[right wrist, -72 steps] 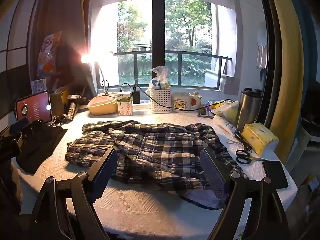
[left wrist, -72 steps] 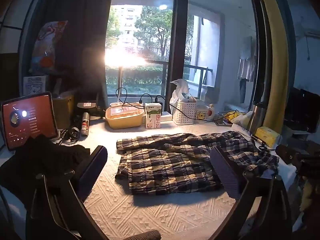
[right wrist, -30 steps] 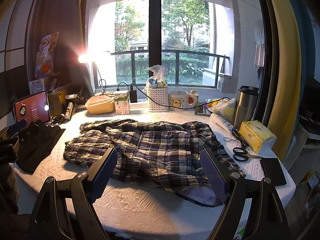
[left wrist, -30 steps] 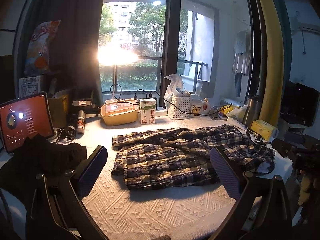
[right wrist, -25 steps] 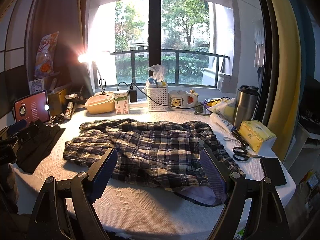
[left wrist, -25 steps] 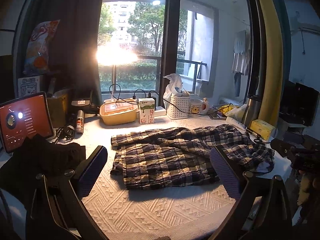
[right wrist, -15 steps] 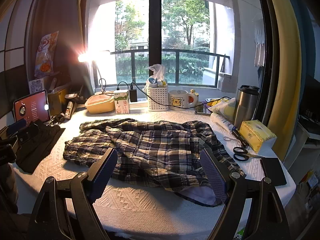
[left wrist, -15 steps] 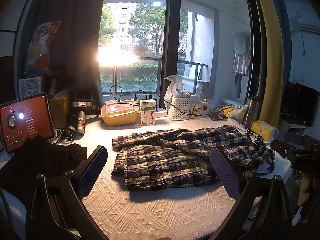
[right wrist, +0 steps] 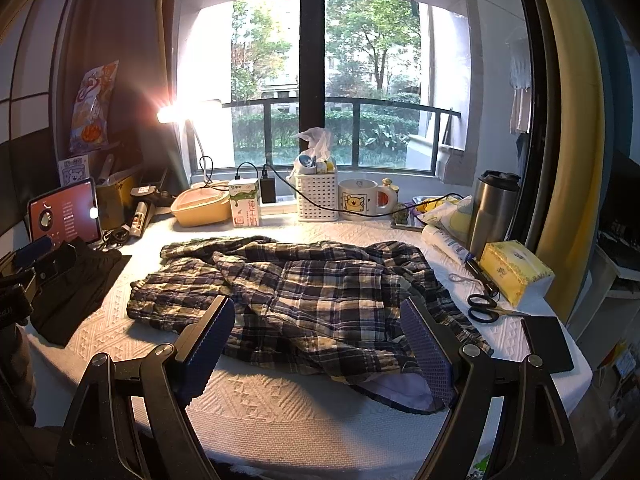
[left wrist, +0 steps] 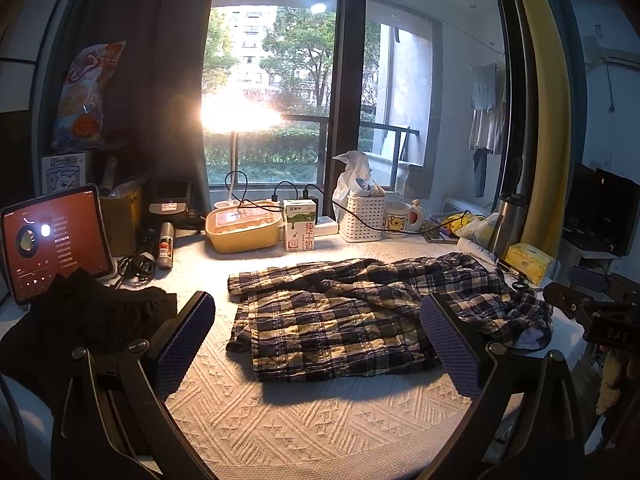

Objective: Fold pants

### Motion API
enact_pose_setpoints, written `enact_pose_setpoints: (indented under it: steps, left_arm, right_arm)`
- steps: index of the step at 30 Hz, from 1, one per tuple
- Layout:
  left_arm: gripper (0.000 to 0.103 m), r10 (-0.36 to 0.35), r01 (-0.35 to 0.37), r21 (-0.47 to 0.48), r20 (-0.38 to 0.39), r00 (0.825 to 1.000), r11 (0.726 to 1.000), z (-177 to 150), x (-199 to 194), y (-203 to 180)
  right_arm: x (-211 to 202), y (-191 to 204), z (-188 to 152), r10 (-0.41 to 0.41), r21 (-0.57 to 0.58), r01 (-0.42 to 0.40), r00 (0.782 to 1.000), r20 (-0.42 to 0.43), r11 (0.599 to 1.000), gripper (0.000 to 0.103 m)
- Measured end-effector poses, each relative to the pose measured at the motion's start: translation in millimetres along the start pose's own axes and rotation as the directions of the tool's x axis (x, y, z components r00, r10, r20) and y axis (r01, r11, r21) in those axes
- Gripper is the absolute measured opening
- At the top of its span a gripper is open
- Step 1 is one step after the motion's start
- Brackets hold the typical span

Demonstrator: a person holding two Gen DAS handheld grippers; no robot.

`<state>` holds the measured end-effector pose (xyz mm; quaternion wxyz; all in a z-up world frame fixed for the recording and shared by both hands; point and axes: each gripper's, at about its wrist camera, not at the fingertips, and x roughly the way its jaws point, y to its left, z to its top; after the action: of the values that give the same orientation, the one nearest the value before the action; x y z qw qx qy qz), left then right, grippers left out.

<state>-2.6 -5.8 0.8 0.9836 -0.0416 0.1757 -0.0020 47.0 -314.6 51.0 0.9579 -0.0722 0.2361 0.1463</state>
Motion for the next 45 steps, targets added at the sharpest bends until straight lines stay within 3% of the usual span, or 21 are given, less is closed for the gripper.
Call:
enact_pose_setpoints:
  steps: [28, 36, 45]
  left_arm:
    - [0.101, 0.006, -0.006, 0.006, -0.053, 0.999, 1.000, -8, 12, -2]
    - [0.101, 0.013, -0.004, 0.045, -0.208, 0.978, 0.999, -18, 67, 2]
    - [0.101, 0.002, 0.015, 0.050, -0.321, 0.947, 0.999, -13, 149, 13]
  right_arm:
    - [7, -1, -3, 0.004, -0.002, -0.004, 1.000, -0.027, 1.000, 0.086]
    - [41, -22, -11, -0.014, 0.020, 0.015, 0.997, -0.081, 1.000, 0.086]
    - [93, -61, -13, -0.067, 0.053, 0.077, 0.984, -0.165, 0.996, 0.086]
